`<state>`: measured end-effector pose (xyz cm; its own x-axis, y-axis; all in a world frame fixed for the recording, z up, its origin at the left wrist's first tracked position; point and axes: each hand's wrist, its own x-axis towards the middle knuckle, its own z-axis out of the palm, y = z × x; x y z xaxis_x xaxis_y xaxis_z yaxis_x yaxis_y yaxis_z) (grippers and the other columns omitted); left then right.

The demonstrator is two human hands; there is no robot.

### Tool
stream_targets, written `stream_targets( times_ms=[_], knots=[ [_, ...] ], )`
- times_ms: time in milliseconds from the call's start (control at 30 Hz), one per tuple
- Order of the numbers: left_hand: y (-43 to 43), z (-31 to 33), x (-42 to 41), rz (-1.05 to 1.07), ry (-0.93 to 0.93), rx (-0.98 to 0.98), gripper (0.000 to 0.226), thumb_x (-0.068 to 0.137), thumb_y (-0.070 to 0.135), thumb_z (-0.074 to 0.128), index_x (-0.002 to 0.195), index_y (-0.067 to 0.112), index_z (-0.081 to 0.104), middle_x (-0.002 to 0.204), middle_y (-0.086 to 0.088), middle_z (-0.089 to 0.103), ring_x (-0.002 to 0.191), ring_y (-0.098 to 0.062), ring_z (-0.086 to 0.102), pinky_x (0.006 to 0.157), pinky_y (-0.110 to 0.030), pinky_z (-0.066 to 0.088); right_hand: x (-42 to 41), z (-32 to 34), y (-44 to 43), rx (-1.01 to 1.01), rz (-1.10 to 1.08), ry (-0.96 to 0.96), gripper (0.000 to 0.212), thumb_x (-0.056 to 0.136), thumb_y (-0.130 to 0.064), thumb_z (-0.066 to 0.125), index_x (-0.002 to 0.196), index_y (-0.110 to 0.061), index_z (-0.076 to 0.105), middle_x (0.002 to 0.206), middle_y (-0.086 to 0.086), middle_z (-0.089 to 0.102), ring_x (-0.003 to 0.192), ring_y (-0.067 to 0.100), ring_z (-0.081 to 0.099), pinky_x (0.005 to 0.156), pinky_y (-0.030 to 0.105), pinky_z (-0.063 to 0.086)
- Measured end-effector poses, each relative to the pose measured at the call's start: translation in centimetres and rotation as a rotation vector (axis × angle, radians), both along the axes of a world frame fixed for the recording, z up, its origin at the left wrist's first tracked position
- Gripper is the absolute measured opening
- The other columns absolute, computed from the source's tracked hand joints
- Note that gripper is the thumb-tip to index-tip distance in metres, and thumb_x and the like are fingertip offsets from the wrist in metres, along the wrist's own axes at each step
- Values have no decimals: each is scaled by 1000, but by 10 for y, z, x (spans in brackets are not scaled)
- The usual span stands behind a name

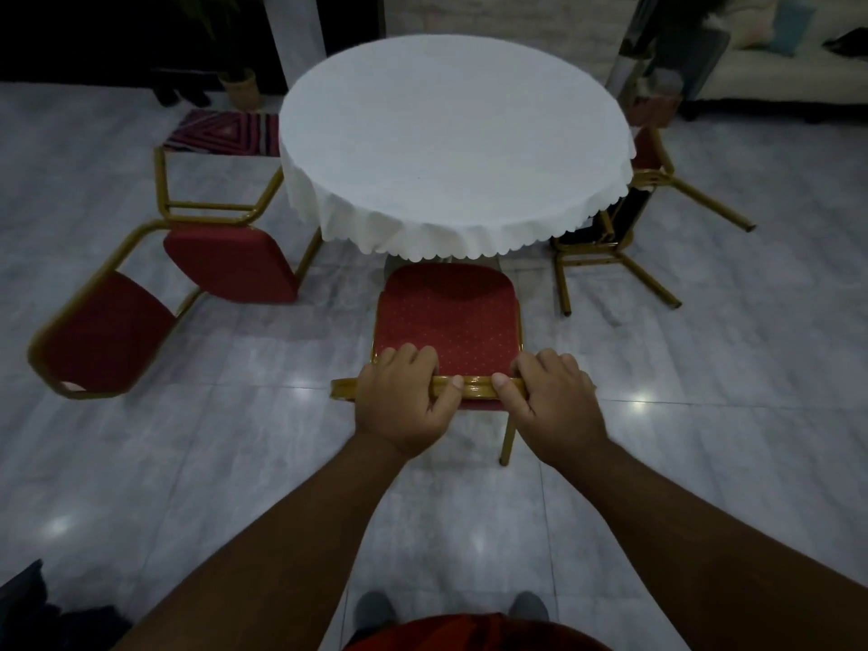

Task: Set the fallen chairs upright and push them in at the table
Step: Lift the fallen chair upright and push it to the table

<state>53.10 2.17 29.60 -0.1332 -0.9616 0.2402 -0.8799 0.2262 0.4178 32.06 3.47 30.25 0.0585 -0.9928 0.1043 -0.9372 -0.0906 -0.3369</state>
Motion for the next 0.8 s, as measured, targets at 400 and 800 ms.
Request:
stream_targets(
  times_ms=[400,800],
  knots=[
    [-2,3,8,-74,-12,47,40,92,58,35,88,24,54,85,6,51,82,-20,49,75,-40,44,13,-2,8,13,-169,33,59,95,-71,15,100,-28,54,94,-1,57,90,21,50,86,44,44],
    [-32,39,-41,-346,70,259,25,95,43,46,88,24,61,84,6,58,82,-16,54,70,-40,50,-28,21,23,120,-254,173,51,97,-67,25,102,-30,61,95,-9,64,94,15,58,83,38,46]
  ],
)
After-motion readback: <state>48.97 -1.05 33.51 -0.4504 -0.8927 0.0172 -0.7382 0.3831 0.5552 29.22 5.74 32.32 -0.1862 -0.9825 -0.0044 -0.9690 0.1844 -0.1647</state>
